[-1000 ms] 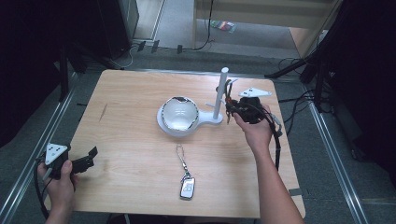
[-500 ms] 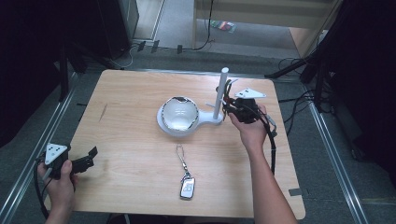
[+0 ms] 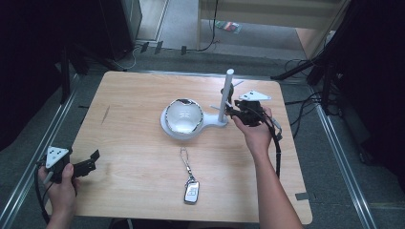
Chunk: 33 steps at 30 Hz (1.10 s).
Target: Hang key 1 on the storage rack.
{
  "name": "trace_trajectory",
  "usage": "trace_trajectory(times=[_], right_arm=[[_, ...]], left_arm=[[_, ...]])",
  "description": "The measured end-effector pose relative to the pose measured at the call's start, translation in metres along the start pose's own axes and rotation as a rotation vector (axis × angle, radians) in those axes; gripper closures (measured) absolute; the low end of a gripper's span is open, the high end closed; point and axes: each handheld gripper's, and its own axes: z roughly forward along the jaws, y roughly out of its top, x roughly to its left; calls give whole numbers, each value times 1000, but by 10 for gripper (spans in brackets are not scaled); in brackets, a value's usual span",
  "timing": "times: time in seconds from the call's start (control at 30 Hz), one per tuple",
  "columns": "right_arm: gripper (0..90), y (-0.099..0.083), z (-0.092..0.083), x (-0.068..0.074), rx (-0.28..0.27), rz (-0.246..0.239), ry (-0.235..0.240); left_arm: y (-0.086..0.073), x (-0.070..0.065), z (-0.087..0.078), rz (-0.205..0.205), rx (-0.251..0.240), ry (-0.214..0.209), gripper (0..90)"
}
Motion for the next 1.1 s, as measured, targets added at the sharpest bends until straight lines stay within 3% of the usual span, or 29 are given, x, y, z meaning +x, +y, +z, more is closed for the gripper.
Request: trace_trajectory(times=[0.27,0.73,1.1], right_arm=[[552,-2,-7,3,13,0,-2],[527,0,-26,12,94,-53,-51],[527,-4,-34,23,154,-69,-51]], left_arm=[[0,0,0,1,0,1,6],[0,0,0,2,0,2,6],[0,0,0,1,-2,1,6]])
